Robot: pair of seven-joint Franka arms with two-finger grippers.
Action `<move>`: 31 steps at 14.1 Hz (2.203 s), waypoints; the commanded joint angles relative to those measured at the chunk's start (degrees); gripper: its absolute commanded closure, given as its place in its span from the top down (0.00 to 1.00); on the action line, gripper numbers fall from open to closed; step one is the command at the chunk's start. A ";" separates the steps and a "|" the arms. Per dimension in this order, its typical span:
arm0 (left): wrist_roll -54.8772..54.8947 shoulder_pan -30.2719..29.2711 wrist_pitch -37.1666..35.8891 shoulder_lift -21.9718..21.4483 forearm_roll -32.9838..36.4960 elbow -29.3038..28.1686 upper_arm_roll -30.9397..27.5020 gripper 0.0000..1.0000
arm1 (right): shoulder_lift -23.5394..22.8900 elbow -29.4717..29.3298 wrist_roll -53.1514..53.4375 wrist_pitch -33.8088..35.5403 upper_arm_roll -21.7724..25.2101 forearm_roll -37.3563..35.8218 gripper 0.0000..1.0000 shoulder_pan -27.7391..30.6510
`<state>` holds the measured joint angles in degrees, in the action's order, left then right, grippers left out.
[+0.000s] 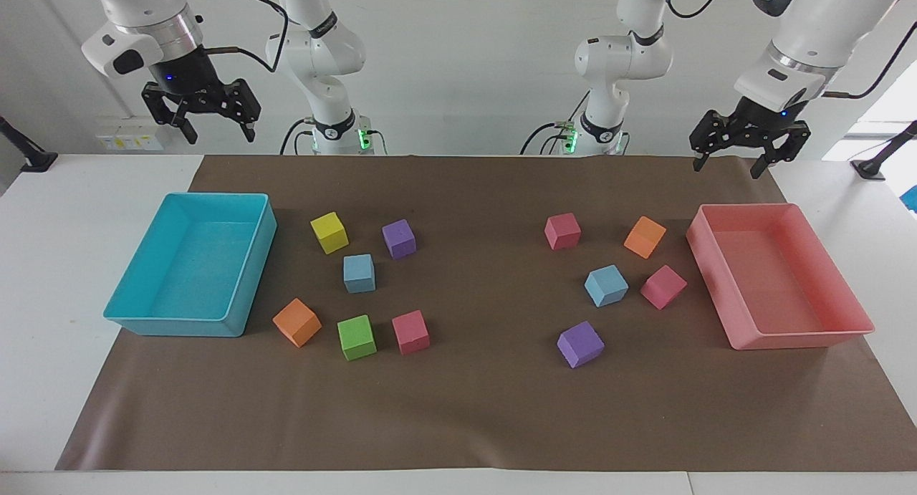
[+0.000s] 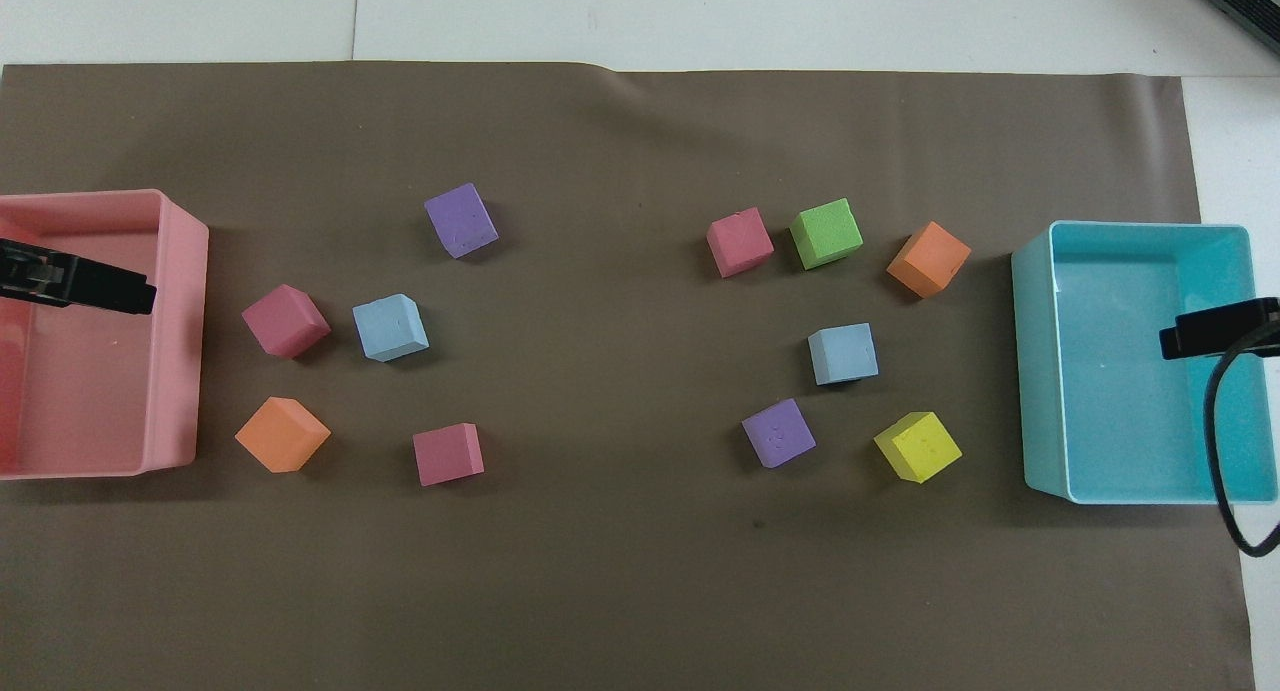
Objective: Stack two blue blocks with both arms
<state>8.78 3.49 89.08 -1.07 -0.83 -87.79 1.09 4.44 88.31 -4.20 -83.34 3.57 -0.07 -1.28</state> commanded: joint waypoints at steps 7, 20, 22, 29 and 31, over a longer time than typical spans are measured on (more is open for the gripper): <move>0.09 -1.21 0.13 -0.95 -0.58 -1.16 0.75 1.00 | 0.30 0.02 0.68 -0.15 -0.23 0.69 1.00 0.40; -0.61 -1.56 -2.33 -1.39 -0.58 -1.69 0.31 1.00 | 0.30 0.02 0.68 -0.15 -0.23 0.69 1.00 0.40; 0.17 -1.47 -2.77 -1.39 -0.58 -1.69 0.31 1.00 | 0.30 0.02 0.68 -0.15 -0.23 0.69 1.00 0.40; -0.35 -1.56 -2.85 -1.30 -0.49 -1.42 0.22 1.00 | 0.30 0.02 0.68 -0.15 -0.23 0.69 1.00 0.40; -0.35 -1.56 -2.85 -1.30 -0.58 -1.34 0.31 1.00 | 0.30 0.02 0.68 -0.15 -0.23 0.69 1.00 0.40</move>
<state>8.68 2.70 86.74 -1.07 -0.83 -87.93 0.92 4.44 88.31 -4.20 -83.34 3.57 -0.07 -1.28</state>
